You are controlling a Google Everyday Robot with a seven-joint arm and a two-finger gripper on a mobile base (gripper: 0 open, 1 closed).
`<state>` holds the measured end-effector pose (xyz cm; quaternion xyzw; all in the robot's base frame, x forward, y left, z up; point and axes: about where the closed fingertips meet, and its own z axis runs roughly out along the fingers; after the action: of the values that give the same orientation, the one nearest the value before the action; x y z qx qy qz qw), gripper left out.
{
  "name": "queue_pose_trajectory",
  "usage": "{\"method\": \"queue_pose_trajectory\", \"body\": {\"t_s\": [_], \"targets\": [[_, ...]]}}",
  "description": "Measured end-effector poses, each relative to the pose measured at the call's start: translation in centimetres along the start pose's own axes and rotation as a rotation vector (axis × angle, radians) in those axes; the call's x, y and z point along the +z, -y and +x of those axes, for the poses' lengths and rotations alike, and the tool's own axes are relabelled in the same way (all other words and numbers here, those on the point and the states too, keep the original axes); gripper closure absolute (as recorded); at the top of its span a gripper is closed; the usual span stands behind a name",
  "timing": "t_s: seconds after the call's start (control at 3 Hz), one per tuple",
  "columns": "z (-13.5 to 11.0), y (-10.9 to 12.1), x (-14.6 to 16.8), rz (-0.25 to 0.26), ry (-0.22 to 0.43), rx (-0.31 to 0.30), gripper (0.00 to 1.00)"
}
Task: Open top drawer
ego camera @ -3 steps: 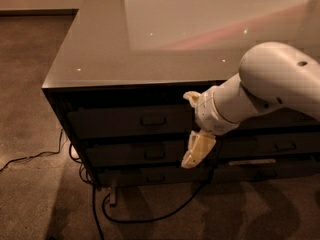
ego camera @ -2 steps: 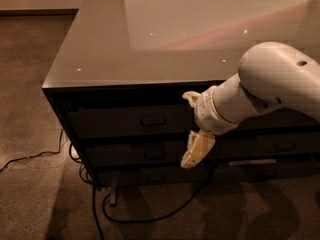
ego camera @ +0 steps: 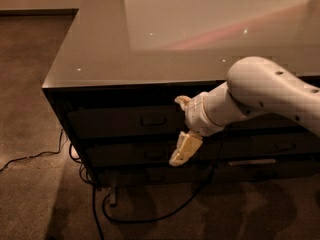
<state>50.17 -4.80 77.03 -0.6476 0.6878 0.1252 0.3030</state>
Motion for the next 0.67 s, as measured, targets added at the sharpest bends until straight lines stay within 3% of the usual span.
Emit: {"method": "queue_pose_trajectory", "body": {"t_s": [0.67], "targets": [[1.8,1.2,5.0,-0.022,0.015,0.069,0.0]]}}
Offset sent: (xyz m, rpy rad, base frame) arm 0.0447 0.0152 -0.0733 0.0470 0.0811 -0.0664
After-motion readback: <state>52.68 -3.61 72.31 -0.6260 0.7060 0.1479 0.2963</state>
